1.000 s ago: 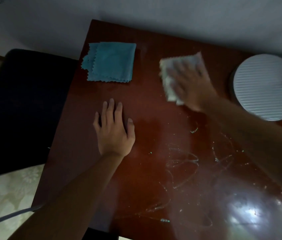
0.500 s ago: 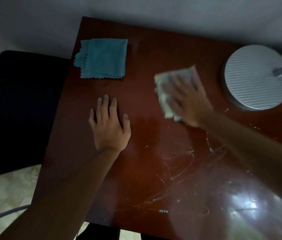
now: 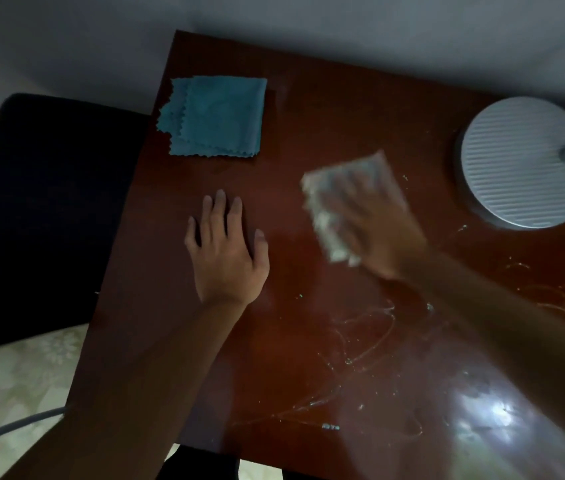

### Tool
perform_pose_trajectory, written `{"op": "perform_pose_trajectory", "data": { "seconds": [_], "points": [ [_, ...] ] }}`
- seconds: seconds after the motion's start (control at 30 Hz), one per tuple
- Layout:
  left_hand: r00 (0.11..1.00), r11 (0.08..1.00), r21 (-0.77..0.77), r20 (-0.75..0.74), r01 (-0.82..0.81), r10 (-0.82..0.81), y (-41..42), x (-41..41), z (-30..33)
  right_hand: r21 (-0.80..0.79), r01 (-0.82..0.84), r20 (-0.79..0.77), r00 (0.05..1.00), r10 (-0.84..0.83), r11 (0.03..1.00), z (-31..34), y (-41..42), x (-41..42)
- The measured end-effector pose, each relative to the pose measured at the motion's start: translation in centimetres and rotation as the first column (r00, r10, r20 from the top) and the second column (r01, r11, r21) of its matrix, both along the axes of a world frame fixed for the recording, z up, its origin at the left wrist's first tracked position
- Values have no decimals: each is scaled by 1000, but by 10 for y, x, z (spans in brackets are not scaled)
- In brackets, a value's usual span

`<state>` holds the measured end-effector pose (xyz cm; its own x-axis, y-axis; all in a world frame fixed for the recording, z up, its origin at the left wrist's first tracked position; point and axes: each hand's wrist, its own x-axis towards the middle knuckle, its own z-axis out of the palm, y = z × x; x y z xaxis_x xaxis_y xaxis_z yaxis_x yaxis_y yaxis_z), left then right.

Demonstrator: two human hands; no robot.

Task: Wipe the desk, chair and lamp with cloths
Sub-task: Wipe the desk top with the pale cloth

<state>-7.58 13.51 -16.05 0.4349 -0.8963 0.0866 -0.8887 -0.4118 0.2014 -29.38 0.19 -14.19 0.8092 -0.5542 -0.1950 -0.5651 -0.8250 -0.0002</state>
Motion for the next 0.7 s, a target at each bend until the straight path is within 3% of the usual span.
{"op": "perform_pose_trajectory", "data": {
  "seconds": [0.1,0.17,0.3,0.37,0.43,0.53,0.6,0.7],
  "points": [
    [1000,1000,21,-17,-5,5,-1,-1,3,-49,258,44,966,-256,965,1,-80,16],
    [1000,1000,30,-23,-5,6,-1,-2,4,-31,313,46,949,-311,949,3,-78,37],
    [1000,999,33,-30,-5,6,0,-2,4,-11,-37,45,998,37,999,-1,26,40],
    [1000,1000,28,-31,-5,5,0,-2,5,59,-95,105,990,89,994,-4,48,25],
    [1000,999,34,-24,-4,5,0,-1,4,34,-121,96,988,117,992,0,18,24],
    [1000,999,46,-23,-8,9,0,0,2,-33,163,104,982,-159,986,-1,-64,36],
    [1000,999,43,-21,-8,9,1,0,2,-26,378,166,914,-369,926,-1,-107,41],
    [1000,999,39,-18,-2,3,0,0,2,63,420,158,892,-424,906,-1,-85,59]
  ]
}}
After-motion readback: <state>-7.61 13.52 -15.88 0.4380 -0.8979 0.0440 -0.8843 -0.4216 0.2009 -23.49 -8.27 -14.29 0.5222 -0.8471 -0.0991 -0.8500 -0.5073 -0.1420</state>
